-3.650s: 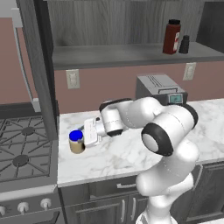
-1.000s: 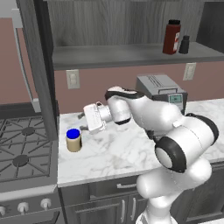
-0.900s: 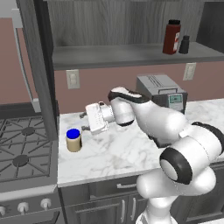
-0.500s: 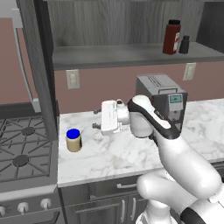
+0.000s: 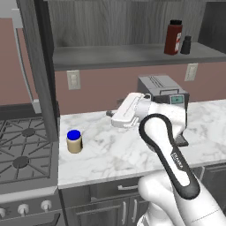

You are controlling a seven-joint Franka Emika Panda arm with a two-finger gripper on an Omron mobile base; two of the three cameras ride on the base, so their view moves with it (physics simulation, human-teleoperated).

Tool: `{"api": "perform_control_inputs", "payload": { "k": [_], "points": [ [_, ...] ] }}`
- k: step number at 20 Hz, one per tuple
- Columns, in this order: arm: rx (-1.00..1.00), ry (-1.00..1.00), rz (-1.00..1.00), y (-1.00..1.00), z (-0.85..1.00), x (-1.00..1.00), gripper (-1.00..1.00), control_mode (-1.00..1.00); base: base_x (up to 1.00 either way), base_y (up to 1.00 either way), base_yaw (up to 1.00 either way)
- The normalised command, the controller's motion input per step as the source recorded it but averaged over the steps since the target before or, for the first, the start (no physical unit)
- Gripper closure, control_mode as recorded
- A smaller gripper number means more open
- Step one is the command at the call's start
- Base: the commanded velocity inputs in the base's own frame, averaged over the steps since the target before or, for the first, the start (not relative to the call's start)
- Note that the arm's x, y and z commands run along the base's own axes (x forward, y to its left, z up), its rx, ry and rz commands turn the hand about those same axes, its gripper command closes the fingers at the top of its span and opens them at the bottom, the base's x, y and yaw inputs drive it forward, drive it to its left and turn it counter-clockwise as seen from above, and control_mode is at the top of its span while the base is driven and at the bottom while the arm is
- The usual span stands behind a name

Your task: Collect the paprika, mayonnaise, and shaker from the cabinet and place them next to the stove.

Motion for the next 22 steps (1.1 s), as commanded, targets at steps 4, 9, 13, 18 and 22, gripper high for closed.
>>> {"api": "perform_control_inputs", "payload": {
  "k": [4, 9, 13, 18, 22],
  "points": [
    [0.0, 0.1, -0.38, -0.56, 0.79, -0.28, -1.0, -1.0, 0.0, 0.0, 0.0],
    [-0.05, 0.12, -0.35, -0.51, 0.63, -0.06, -1.0, -1.0, 0.0, 0.0, 0.0],
    [-0.05, 0.12, -0.33, -0.59, 0.63, -0.06, -1.0, -1.0, 0.0, 0.0, 0.0],
    [-0.01, 0.12, -0.3, -0.64, 0.65, -0.12, -1.0, -1.0, 0.0, 0.0, 0.0],
    [0.0, 0.23, -0.31, -0.57, 0.5, -0.02, -1.0, -1.0, 0.0, 0.0, 0.0]
  ]
}}
